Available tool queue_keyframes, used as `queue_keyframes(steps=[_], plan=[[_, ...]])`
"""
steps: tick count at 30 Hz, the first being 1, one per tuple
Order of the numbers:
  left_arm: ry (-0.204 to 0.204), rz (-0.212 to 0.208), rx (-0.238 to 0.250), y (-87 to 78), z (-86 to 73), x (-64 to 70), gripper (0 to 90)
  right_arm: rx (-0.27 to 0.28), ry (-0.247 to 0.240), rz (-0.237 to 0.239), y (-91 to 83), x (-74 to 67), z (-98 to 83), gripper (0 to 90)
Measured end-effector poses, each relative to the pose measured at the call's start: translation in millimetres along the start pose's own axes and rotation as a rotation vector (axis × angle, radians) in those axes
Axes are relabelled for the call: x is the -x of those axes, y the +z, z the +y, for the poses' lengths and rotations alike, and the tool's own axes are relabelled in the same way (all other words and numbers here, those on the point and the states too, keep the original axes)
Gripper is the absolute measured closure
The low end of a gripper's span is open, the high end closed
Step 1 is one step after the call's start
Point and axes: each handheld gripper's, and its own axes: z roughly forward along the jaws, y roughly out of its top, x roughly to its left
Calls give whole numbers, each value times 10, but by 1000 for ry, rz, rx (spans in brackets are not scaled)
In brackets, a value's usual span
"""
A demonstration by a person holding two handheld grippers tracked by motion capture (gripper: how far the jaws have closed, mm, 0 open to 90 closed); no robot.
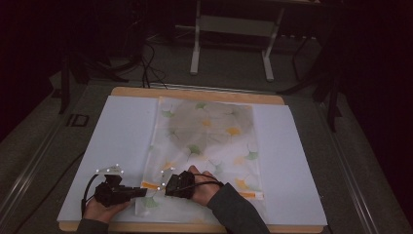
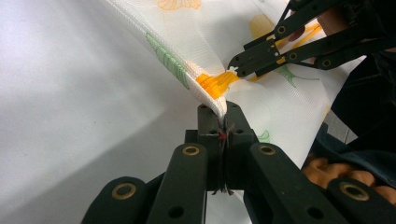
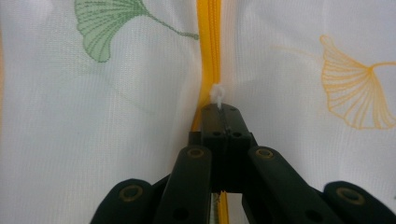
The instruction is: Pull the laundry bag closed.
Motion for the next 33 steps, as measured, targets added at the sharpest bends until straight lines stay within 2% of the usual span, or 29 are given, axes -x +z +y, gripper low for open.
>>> queue_keyframes(steps=[19,33], plan=[[3,-1,6,-3,-4,11,885,-6,17,1,-57,41,-137,900],[-1,0,11,-9,-7,1,885,-10,13,-9,-88,35,-198,900]])
